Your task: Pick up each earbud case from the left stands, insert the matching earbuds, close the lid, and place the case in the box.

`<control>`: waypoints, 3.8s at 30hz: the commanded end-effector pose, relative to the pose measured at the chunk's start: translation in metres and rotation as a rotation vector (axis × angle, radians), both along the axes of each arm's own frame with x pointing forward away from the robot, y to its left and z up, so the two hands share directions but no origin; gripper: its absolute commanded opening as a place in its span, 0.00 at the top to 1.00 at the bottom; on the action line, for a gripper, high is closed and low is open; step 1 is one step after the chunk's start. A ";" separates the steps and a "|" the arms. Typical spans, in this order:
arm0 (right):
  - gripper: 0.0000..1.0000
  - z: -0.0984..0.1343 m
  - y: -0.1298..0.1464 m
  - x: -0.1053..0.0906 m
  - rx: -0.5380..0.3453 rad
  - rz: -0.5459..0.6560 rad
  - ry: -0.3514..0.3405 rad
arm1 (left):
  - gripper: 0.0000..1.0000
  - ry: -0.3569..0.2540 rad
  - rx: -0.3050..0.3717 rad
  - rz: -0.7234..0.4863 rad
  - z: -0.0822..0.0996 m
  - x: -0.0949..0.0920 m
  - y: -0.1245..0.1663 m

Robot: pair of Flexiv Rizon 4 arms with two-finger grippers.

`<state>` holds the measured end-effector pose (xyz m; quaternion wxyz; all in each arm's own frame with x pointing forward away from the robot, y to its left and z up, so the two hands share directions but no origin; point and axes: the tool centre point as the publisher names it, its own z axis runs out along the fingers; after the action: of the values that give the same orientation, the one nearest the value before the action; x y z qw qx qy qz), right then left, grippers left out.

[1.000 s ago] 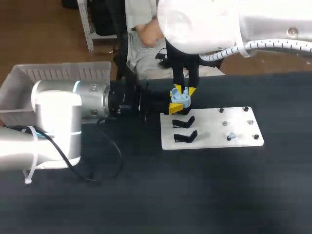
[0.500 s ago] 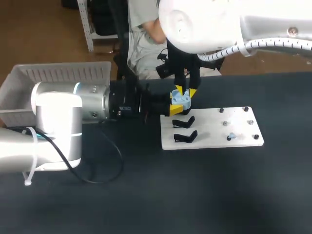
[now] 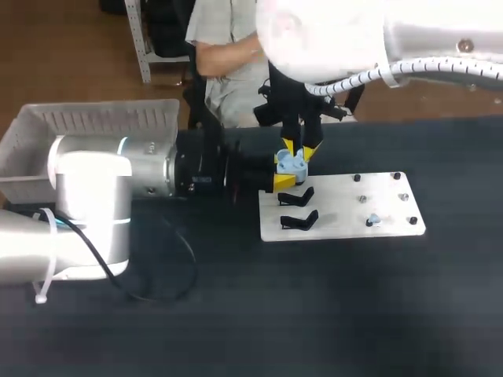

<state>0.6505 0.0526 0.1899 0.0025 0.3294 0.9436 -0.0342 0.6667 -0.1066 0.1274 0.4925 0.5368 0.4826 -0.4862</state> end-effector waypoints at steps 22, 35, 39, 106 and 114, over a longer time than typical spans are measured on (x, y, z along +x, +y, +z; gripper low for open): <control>1.00 -0.013 0.000 -0.001 0.018 -0.099 0.053 | 1.00 0.003 0.022 0.001 -0.010 -0.004 0.001; 1.00 -0.012 0.003 -0.004 0.020 -0.090 0.047 | 1.00 0.007 0.028 -0.008 -0.012 -0.006 -0.001; 1.00 -0.011 0.006 -0.004 0.019 -0.086 0.048 | 1.00 0.007 0.028 -0.008 -0.012 -0.006 -0.001; 1.00 -0.032 0.009 0.006 -0.015 -0.082 0.075 | 1.00 0.007 0.028 -0.008 -0.012 -0.006 -0.001; 1.00 -0.034 0.009 0.002 -0.023 -0.080 0.081 | 1.00 0.007 0.028 -0.008 -0.012 -0.006 -0.001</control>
<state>0.6524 0.0597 0.1558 -0.0334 0.3646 0.9288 -0.0567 0.6599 -0.1060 0.1151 0.4815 0.5437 0.4885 -0.4837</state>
